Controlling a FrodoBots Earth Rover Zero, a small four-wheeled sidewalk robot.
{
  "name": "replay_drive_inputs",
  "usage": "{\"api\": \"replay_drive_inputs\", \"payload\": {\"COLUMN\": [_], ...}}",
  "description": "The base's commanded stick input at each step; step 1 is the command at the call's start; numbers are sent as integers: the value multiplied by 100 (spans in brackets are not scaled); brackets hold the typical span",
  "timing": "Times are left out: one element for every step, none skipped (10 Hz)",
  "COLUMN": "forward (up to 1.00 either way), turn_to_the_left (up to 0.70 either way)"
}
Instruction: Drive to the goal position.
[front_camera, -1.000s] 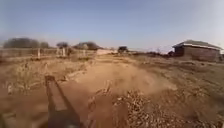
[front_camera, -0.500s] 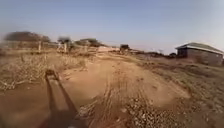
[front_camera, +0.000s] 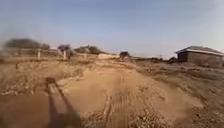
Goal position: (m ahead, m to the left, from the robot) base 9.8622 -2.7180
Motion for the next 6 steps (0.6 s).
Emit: {"api": "replay_drive_inputs", "payload": {"forward": [70,70,70,70,70,70], "turn_to_the_left": [0,0,0,0,0,0]}}
